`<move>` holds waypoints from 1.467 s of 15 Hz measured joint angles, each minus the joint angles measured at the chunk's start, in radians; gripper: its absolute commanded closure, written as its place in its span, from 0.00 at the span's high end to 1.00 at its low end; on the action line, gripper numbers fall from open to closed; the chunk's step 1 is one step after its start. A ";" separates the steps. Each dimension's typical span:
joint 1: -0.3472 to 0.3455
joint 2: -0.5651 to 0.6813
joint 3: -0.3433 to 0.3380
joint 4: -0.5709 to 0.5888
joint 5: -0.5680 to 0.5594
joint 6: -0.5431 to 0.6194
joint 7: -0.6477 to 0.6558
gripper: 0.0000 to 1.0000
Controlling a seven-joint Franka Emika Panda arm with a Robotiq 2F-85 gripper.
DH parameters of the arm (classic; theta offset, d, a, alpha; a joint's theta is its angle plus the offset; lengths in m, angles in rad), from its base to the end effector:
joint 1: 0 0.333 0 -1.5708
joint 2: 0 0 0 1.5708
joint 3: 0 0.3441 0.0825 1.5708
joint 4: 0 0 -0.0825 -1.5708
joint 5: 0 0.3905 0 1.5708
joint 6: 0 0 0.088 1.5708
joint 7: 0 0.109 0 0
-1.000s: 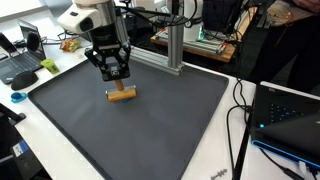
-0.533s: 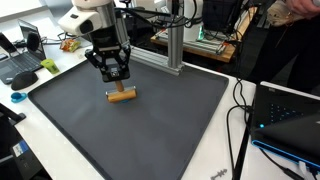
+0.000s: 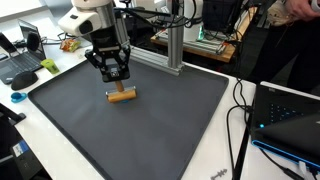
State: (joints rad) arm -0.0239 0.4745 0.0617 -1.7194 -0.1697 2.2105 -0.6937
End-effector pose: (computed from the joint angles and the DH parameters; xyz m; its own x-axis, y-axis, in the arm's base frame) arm 0.6858 0.0153 0.3338 0.6796 0.7311 -0.0598 0.7330 -0.6739 0.0926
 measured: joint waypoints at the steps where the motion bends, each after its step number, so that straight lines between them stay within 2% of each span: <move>1: 0.000 0.000 0.000 0.000 0.000 0.000 0.000 0.22; 22: 0.000 0.000 -0.009 0.000 -0.012 -0.020 0.000 0.22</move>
State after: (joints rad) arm -0.0240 0.4750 0.0528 -1.7192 -0.1814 2.1908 -0.6937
